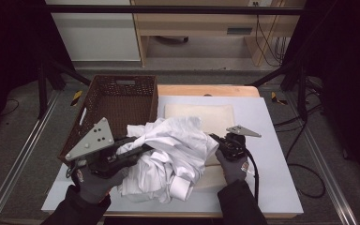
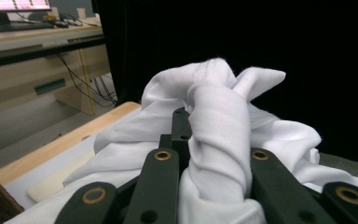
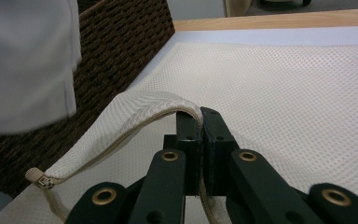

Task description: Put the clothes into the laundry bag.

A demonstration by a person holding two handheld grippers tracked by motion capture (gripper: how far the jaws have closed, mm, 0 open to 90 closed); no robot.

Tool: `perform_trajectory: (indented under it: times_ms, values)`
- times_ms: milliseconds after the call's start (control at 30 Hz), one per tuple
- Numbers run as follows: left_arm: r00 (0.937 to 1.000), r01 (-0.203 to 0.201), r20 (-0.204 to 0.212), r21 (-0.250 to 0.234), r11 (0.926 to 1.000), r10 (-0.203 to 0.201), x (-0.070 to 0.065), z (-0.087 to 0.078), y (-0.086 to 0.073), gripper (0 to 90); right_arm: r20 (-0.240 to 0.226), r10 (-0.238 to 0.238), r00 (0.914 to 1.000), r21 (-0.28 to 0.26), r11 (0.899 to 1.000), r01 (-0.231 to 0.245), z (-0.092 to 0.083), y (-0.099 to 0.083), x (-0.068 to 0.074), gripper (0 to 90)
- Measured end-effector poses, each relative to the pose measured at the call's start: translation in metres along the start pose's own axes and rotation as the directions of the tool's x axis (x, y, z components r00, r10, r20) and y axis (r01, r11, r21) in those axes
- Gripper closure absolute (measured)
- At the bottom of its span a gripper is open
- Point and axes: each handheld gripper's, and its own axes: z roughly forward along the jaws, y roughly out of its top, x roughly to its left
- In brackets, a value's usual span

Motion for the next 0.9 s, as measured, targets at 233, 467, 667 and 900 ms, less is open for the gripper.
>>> perform_trajectory:
  times_ms: [233,467,667,900]
  values:
    - [0.9995,0.007,0.032,0.066,0.9978,-0.01,-0.007,0.011,-0.022,80.0,-0.001,-0.004,1.0,0.002,1.0,0.004,-0.001,0.0,0.001,87.3]
    - [0.9991,0.006,0.04,0.139,0.9903,-0.012,-0.012,0.032,-0.041,79.9,0.001,-0.015,0.9999,0.003,1.0,0.015,-0.003,-0.001,0.003,87.3]
    - [0.9991,0.0,0.042,0.207,0.9783,-0.008,-0.021,0.06,-0.058,79.8,0.005,-0.033,0.9995,0.003,0.999,0.033,-0.006,-0.002,0.005,87.3]
    - [0.9998,-0.006,0.018,0.27,0.9629,0.002,-0.028,0.094,-0.075,79.5,0.009,-0.038,0.9992,0.005,0.999,0.038,-0.009,-0.008,0.005,87.4]
